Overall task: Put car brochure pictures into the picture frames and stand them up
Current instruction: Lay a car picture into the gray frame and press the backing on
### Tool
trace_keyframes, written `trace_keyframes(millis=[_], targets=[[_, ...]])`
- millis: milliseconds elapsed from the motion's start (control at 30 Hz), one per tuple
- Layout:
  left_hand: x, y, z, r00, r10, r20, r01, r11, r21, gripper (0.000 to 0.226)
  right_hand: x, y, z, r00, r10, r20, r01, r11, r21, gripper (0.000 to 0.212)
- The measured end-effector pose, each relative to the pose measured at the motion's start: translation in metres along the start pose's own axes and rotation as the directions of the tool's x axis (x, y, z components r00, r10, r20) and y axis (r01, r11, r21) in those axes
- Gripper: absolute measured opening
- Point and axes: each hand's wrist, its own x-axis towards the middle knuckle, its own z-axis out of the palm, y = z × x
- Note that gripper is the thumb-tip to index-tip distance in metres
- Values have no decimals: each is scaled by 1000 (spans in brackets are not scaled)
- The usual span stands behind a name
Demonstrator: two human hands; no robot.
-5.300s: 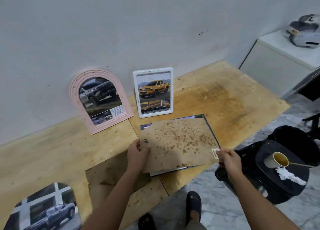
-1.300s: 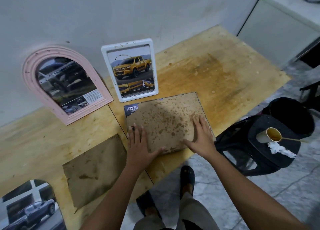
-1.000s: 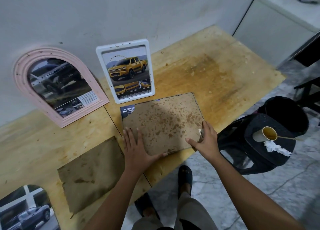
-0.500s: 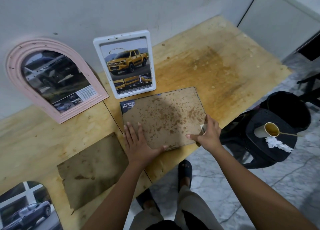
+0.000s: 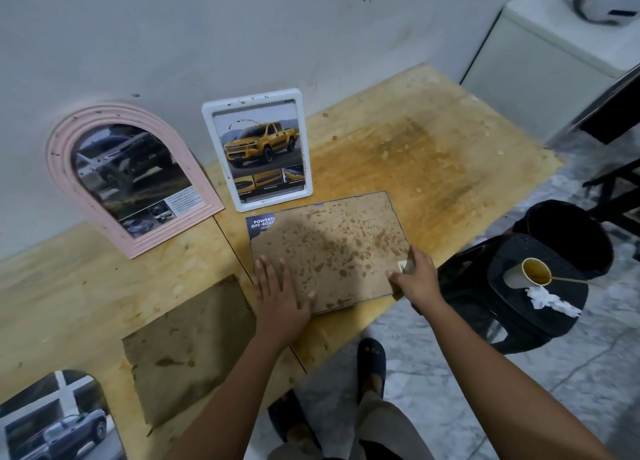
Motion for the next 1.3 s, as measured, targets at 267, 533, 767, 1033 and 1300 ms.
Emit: trace_keyframes(millis=[267,533,767,1033,1300], targets=[[-7,10,20,995,-80,-63,79,997,-18,72,-15,13,5,986,20,-167,-2,994,106,64],[1,7,23,998,-65,24,65,998,-4,69,1,20,-3,985,139,-106,-105,954,279,59],[-3,5,24,998,-68,17,69,997,-26,70,-9,9,-1,981,122,-151,-83,967,243,55],[-8,3,20,995,-59,-80,60,998,10,70,-59,9,49,955,-286,-79,210,840,-500,54],[-9,-1,28,990,-61,-127,66,997,29,72,-50,-1,53,977,-212,21,145,589,-795,69]])
